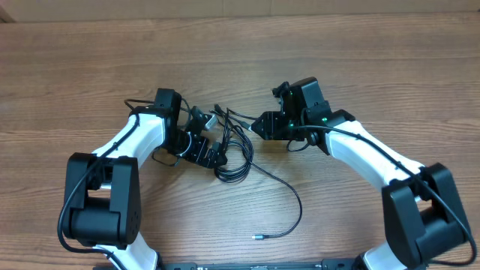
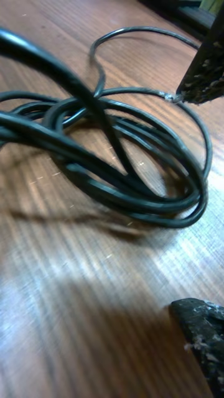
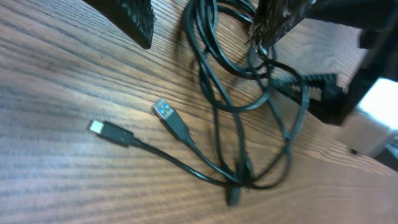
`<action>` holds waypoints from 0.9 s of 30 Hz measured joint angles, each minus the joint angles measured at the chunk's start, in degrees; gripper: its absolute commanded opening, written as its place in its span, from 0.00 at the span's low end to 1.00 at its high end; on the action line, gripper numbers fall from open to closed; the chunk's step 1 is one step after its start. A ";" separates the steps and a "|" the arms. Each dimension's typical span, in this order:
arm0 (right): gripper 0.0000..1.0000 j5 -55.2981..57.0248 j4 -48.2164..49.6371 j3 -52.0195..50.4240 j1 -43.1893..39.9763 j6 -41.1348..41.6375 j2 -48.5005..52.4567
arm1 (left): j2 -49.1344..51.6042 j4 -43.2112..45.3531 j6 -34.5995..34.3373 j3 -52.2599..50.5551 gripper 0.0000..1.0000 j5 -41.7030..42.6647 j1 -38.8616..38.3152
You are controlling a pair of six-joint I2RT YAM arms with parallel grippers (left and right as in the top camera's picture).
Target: Untangle cables
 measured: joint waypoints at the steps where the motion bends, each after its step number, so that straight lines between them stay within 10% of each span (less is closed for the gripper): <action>1: 0.49 -0.02 -0.07 0.00 0.00 -0.02 0.74 | 0.00 0.63 -0.02 -0.07 0.97 0.00 0.00; 5: 0.49 -0.24 -0.13 0.00 0.00 -0.04 2.62 | 0.00 1.03 -0.26 -0.37 0.58 -0.50 0.00; 10: 0.49 -0.31 -0.22 0.00 0.00 -0.02 2.62 | -0.59 2.93 -0.35 -3.80 0.58 0.33 0.00; 13: 0.50 -0.35 -0.83 0.00 0.00 -0.09 2.62 | -0.63 3.28 -0.33 -4.02 0.21 -0.02 0.00; 18: 0.50 -0.33 0.46 -0.04 0.00 -0.17 2.62 | -0.61 3.87 3.65 -4.70 0.38 -0.44 0.00; 27: 0.50 -0.33 -0.61 -0.04 0.00 -0.20 2.62 | -0.63 4.68 3.87 -4.81 0.30 -3.39 -1.22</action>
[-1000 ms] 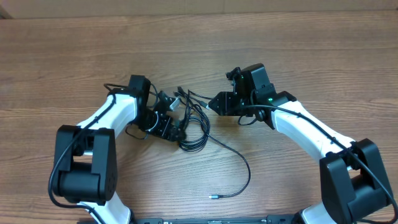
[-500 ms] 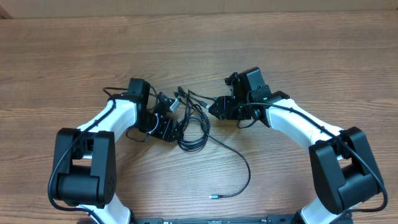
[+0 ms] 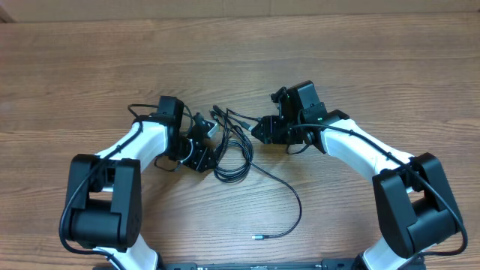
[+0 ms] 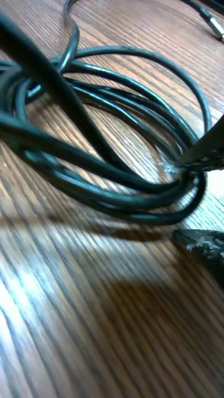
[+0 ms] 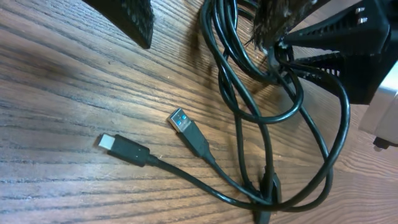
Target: Untangle cables
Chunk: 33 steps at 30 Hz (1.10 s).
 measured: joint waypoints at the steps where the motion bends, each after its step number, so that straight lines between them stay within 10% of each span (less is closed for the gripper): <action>1: 0.50 -0.04 -0.09 0.00 0.00 0.00 0.00 | -0.11 0.33 -0.35 0.00 0.29 -0.48 -1.16; 15: 0.54 -0.15 -4.92 -0.07 1.77 7.61 0.00 | -2.51 0.85 -12.59 0.48 0.08 -14.40 -4.11; 31: 0.40 0.00 -1.70 -1.81 3.89 14.01 0.00 | -0.81 0.04 5.46 -0.81 0.14 0.17 1.86; 33: 0.40 0.04 -1.60 -1.81 4.90 14.69 0.00 | -0.81 0.37 6.14 -0.81 0.38 0.55 0.70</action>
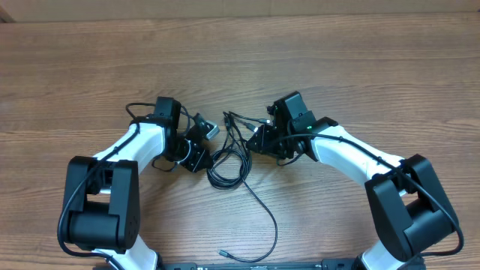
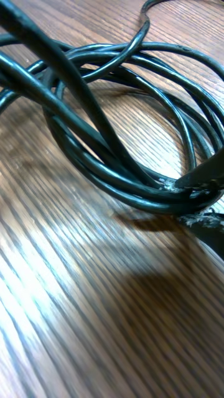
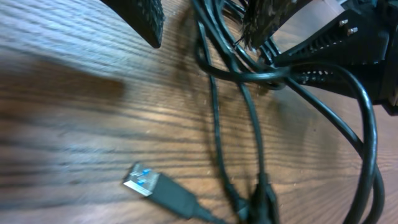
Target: Untangle cables
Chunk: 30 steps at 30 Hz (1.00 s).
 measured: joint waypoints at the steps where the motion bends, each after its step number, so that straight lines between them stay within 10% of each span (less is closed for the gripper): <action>1: 0.25 -0.02 -0.13 0.00 0.59 0.26 0.00 | 0.00 0.07 0.50 0.00 0.42 0.04 -0.24; 11: 0.32 6.99 -22.10 16.17 0.70 -8.85 0.46 | 0.00 0.46 0.74 -0.04 0.26 0.83 -0.68; 14: 0.32 9.81 -19.76 13.07 1.05 -11.04 0.46 | 0.09 0.68 0.24 -0.04 0.07 0.76 -0.68; 30: 0.30 12.50 -9.09 3.76 3.23 -17.05 0.63 | 0.09 1.62 -2.91 -0.04 0.05 0.79 -0.68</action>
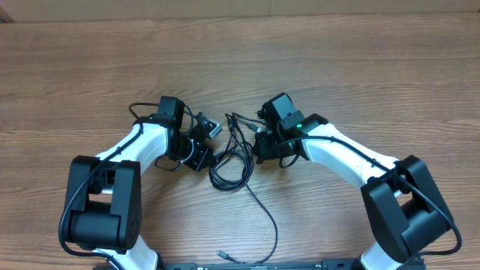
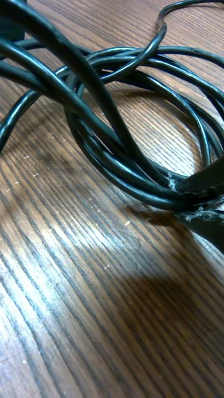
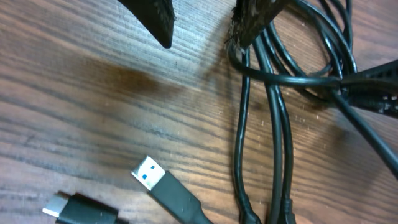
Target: Untangle cables
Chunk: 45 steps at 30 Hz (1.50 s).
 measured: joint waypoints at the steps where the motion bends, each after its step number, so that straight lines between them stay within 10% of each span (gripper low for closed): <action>1: 0.30 0.15 1.88 -1.79 0.00 0.00 0.00 | 0.00 0.11 -0.02 0.00 0.06 0.00 0.00; 11: 0.29 -7.26 9.97 -5.01 0.15 -5.14 0.02 | 0.00 0.35 0.00 0.00 0.07 0.02 0.00; 18: 0.05 2.05 22.60 -10.34 0.35 -4.22 0.22 | 0.00 0.66 -0.02 0.00 0.12 0.00 0.00; 19: 0.04 3.56 22.62 -10.64 0.44 -3.91 0.22 | 0.00 0.79 0.00 0.00 0.17 0.02 0.00; 22: 0.04 7.06 22.71 -10.73 0.55 -3.19 0.22 | 0.00 0.63 0.00 0.00 0.72 -0.02 -0.04; 27: 0.04 8.61 22.75 -10.78 0.52 -1.77 0.22 | -0.33 -0.90 -0.70 0.13 0.62 2.43 -0.31; 34: 0.04 8.22 22.75 -10.78 0.55 -1.46 0.22 | -1.86 0.35 -14.71 1.62 0.51 -17.16 -12.28; 42: 0.04 8.17 20.59 -10.73 -0.42 -1.03 0.22 | -2.54 4.96 -19.17 -0.24 0.06 -21.29 -12.70; 45: 0.04 8.81 17.59 -9.66 -0.63 -0.55 0.09 | -2.51 5.29 -19.54 -0.26 0.04 -22.60 -12.70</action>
